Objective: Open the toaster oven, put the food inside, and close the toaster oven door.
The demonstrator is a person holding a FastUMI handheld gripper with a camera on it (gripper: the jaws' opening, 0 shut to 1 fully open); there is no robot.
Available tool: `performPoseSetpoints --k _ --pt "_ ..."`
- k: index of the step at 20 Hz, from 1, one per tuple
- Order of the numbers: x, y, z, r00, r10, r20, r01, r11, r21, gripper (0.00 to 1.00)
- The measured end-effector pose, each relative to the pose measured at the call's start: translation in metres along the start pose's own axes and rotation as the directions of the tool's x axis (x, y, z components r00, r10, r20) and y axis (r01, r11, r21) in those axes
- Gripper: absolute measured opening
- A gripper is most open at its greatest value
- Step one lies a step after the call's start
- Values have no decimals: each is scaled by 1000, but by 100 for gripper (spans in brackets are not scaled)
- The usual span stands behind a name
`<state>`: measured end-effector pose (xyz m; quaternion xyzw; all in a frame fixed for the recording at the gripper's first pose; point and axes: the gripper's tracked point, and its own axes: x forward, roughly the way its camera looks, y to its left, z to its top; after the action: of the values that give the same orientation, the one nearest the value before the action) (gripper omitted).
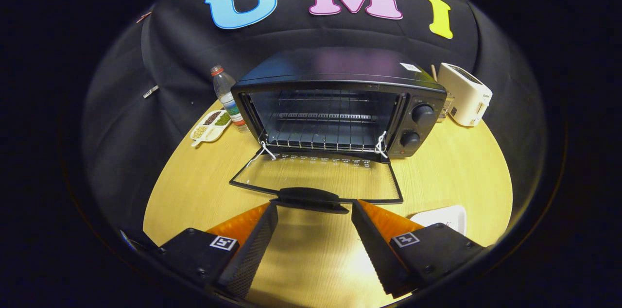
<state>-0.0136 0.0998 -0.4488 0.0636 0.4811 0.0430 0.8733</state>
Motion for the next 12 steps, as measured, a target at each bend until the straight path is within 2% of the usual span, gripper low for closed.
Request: performPoseSetpoints --k 4,7,12 --pt "-20 -49 4 999 -18 30 17 999 41 100" --pt "-36 -124 1 998 -53 32 51 997 50 100" --pt "-47 -256 -41 981 -164 -104 175 978 117 98"
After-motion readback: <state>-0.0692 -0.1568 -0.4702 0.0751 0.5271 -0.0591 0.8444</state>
